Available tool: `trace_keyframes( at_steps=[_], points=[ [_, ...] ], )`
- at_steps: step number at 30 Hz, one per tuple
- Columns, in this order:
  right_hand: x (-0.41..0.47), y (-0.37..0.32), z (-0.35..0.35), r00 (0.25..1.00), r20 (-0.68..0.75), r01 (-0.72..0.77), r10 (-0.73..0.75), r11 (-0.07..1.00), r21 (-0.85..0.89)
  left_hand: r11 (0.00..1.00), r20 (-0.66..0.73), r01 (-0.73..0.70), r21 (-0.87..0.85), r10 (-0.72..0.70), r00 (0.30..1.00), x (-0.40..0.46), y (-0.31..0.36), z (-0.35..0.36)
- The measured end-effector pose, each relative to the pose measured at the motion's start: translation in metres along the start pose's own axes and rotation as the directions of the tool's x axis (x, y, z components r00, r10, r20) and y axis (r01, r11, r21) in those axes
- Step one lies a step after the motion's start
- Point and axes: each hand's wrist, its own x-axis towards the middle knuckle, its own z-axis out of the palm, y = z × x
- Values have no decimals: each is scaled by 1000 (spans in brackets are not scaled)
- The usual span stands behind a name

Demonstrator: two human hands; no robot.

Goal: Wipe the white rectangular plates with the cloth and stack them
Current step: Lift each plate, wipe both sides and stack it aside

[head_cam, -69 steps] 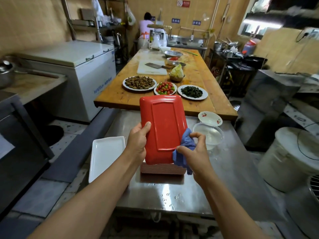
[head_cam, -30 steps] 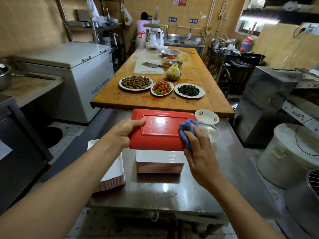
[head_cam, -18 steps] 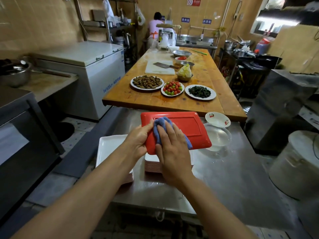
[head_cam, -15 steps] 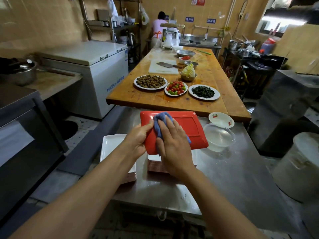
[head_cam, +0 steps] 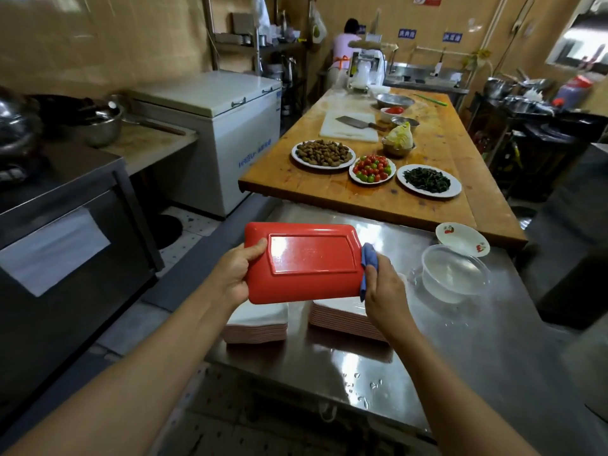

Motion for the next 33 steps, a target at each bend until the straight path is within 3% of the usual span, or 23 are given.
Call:
trace_keyframes(
  at_steps=[5, 7, 9, 11, 13, 15, 17, 18, 19, 21, 25, 33],
  points=[
    [7, 0, 11, 992, 32, -120, 119, 992, 27, 999, -23, -32, -23, 31, 999, 2, 15, -24],
    [11, -6, 14, 993, 29, -114, 112, 990, 84, 991, 9, -135, 4, 135, 991, 2, 21, -29],
    [16, -13, 16, 992, 38, -128, 124, 982, 138, 930, 6, -301, 212, 307, 952, 2, 22, -33],
    [20, -19, 20, 986, 61, -162, 153, 969, 188, 672, 51, -432, 602, 508, 860, 4, 16, -36],
    [21, -22, 22, 985, 64, -168, 158, 966, 197, 393, 204, -476, 787, 563, 801, 4, 6, -39],
    [18, -24, 23, 986, 74, -160, 148, 965, 210, 145, 355, -489, 860, 517, 779, 3, -8, -45],
    [15, -22, 24, 985, 97, -162, 144, 965, 205, -198, 487, -448, 872, 454, 746, 4, -23, -51],
    [13, -20, 24, 984, 102, -165, 147, 966, 201, -311, 534, -436, 844, 416, 736, 5, -31, -55],
    [12, -18, 24, 983, 103, -169, 151, 966, 197, -362, 555, -434, 825, 370, 745, 4, -37, -58],
    [9, -13, 23, 981, 98, -183, 166, 964, 194, -428, 581, -444, 787, 274, 766, 3, -49, -62],
    [2, -2, 21, 976, 89, -215, 200, 954, 209, -549, 657, -467, 693, 214, 723, -1, -65, -63],
    [-6, 17, 20, 955, 84, -296, 285, 936, 190, -504, 471, -343, 793, 151, 869, 24, -100, -81]
  ],
)
